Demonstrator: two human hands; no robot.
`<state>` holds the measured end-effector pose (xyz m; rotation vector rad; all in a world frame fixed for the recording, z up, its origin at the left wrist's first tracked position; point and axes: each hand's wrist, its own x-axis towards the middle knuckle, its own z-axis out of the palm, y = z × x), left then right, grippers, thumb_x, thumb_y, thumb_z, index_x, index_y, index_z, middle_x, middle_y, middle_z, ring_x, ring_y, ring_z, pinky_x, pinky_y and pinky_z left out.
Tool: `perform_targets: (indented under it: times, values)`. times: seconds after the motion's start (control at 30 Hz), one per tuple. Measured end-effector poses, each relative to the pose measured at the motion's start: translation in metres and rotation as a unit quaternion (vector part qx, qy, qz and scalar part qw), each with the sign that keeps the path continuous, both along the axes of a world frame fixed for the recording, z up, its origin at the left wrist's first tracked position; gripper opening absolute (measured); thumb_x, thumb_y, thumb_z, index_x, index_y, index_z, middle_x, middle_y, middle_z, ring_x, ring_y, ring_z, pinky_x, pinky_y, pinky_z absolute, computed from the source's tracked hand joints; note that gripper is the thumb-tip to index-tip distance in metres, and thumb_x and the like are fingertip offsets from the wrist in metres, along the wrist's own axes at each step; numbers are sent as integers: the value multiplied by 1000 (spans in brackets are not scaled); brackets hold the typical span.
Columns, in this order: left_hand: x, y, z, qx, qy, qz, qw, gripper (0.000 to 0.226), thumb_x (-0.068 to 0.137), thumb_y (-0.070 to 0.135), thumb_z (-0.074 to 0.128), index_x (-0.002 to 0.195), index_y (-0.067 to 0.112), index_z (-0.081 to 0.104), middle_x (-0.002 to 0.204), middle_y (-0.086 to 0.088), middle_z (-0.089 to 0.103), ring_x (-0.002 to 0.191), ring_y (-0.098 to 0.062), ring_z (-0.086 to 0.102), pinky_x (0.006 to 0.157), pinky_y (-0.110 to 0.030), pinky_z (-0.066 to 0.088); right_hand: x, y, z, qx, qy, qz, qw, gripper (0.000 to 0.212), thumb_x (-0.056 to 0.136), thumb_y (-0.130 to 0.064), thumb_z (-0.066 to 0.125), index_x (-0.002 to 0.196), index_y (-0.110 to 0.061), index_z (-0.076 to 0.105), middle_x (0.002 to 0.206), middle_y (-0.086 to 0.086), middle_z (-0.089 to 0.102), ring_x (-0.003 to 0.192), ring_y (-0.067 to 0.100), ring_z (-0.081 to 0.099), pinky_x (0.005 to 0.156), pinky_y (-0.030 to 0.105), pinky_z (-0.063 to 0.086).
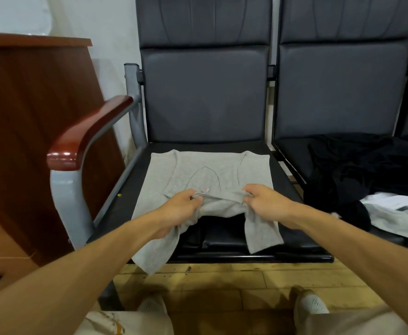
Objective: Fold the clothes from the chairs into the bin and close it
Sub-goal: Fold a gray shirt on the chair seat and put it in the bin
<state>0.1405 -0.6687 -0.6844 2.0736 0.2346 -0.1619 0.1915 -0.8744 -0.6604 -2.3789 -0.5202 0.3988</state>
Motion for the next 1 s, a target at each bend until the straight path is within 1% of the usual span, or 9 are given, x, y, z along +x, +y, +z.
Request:
perform_targets:
  times: [0.07,0.17,0.37,0.5,0.6,0.7,0.8,0.9,1.0]
  values:
    - [-2,1,6,-10,-6,-18,1000,32,93,41,59,113,16,55,112,5,60,99,-8,56,86,-22,47,0,3,5,64,21,-16,998,19,100,-16,44,82,-13,51,77,-4,48,66,7,43,57,20,33]
    - [-10,7,11,46,-11,-61,997,37,89,21,69,118,14,48,108,-1,59,88,-6,56,65,-12,48,1,3,11,72,4,1,997,21,88,-36,67,93,-18,59,83,-7,58,77,8,54,62,20,37]
    - [-14,39,8,186,-18,-11,982,28,92,0,47,111,20,53,99,2,55,88,-14,53,62,-19,42,21,-9,4,93,-41,-127,987,22,81,-8,65,100,-19,62,85,-5,57,84,15,58,69,25,46]
    - [-16,61,7,219,-26,67,973,20,90,6,51,100,20,62,83,0,62,74,-11,58,58,-23,44,30,-18,4,109,-48,-157,980,21,87,-4,55,80,-20,66,85,1,65,90,21,60,76,32,49]
    - [-15,69,2,238,-5,107,965,14,92,14,53,84,8,63,77,-7,65,68,-22,61,63,-37,54,31,-16,1,121,-49,-185,974,15,89,-10,59,83,-9,72,93,12,70,95,25,63,82,36,51]
    - [-6,73,-2,57,23,214,975,20,98,18,47,88,8,61,85,-13,56,75,-25,53,61,-33,44,33,-9,4,175,-14,-207,962,5,85,-11,69,81,-12,72,93,7,70,100,22,63,87,35,51]
    - [3,73,-2,-129,54,306,942,25,100,10,37,97,2,61,95,-14,61,80,-27,56,72,-34,45,27,-3,16,207,102,-124,965,8,86,-5,67,90,-5,73,95,9,73,98,22,67,84,30,53]
    - [5,71,2,-162,63,325,930,24,97,8,33,89,4,56,83,-13,57,75,-26,53,68,-31,41,23,1,21,209,192,-57,957,23,94,-3,52,109,8,66,105,16,70,97,24,66,88,32,51]
    - [10,67,8,-150,38,353,923,23,95,20,37,106,9,54,99,-11,56,87,-27,50,72,-32,37,30,3,19,291,228,-135,919,23,94,-13,58,112,-2,66,109,12,72,100,25,67,92,40,53]
